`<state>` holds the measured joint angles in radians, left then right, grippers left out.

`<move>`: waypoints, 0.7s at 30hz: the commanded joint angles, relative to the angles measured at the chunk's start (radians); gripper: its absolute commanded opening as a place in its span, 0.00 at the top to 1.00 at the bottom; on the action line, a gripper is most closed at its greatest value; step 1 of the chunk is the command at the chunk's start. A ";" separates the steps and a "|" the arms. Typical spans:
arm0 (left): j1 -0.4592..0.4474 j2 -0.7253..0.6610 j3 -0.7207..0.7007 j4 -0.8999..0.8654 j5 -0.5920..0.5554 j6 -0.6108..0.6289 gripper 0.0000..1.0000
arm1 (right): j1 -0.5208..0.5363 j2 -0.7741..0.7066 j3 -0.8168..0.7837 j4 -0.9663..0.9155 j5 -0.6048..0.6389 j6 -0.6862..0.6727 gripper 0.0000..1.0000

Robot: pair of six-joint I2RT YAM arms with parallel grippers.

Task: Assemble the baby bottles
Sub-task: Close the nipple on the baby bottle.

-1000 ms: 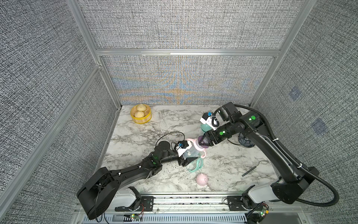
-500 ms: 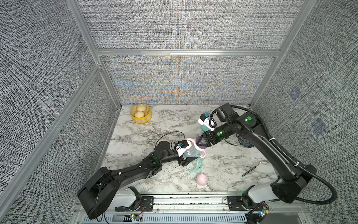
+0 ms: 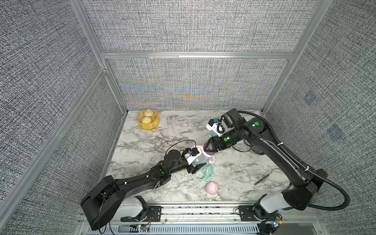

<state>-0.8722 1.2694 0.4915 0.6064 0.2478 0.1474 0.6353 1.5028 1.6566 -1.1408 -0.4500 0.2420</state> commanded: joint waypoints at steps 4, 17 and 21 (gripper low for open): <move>-0.077 -0.050 0.008 0.214 -0.274 0.045 0.98 | 0.020 0.013 -0.013 -0.046 -0.048 0.248 0.49; -0.211 0.052 0.037 0.299 -0.477 0.145 1.00 | 0.016 0.127 0.210 -0.217 -0.035 0.429 0.25; -0.211 0.075 0.041 0.307 -0.486 0.121 1.00 | 0.011 0.110 0.213 -0.209 -0.051 0.433 0.20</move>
<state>-1.0794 1.3376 0.5179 0.7483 -0.2619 0.2619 0.6445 1.6173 1.8645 -1.3514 -0.4274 0.6556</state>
